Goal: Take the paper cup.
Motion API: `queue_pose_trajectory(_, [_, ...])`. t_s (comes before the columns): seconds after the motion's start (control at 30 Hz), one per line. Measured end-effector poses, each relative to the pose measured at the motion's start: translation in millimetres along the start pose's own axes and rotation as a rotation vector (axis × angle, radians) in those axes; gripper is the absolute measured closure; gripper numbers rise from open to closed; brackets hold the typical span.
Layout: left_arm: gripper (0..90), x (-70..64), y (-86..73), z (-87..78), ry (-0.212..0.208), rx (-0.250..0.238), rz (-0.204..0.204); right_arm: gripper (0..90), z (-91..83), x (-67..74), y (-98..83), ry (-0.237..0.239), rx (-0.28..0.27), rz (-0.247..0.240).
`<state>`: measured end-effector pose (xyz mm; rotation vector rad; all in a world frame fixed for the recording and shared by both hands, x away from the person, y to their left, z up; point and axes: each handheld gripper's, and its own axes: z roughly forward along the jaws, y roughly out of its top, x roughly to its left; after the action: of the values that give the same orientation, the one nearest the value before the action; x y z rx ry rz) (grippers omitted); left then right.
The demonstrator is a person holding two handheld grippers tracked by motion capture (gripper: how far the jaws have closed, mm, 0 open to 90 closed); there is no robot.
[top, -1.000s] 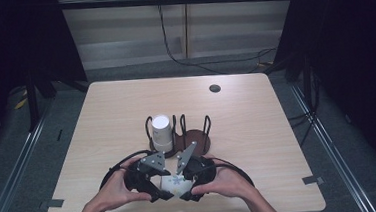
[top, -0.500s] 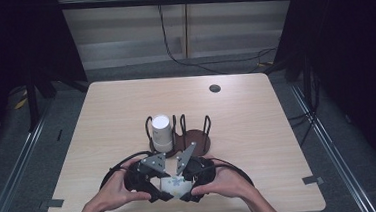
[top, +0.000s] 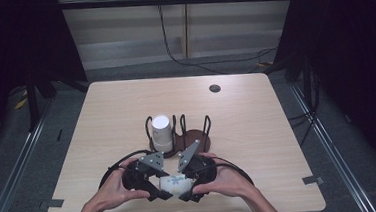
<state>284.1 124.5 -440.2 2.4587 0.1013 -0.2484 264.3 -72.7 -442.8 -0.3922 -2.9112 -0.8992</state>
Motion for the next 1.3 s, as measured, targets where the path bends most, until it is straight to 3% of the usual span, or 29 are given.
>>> queue_pose_trajectory(0.5, [36.9,-2.4,-0.5,-4.4,0.018,-0.015,-0.016,13.3,-13.6,-5.0,-7.1,-0.022,-0.063,0.049])
queue_pose_trajectory(0.67, [36.9,-0.4,-1.6,-6.5,0.058,-0.015,-0.028,13.2,-20.0,-5.7,-11.1,-0.02,-0.089,0.065])
queue_pose_trajectory(0.8, [36.8,-0.2,-4.0,-8.1,0.052,-0.026,-0.038,13.2,-22.4,-6.9,-14.5,-0.029,-0.097,0.086])
queue_pose_trajectory(1.1, [36.8,1.1,-12.0,-18.6,0.085,-0.104,-0.059,13.1,-21.2,-11.8,-24.7,-0.015,-0.168,0.129])
queue_pose_trajectory(1.3, [36.8,4.2,-17.0,-21.0,0.104,-0.118,-0.068,13.1,-24.3,-11.4,-27.2,-0.016,-0.224,0.131])
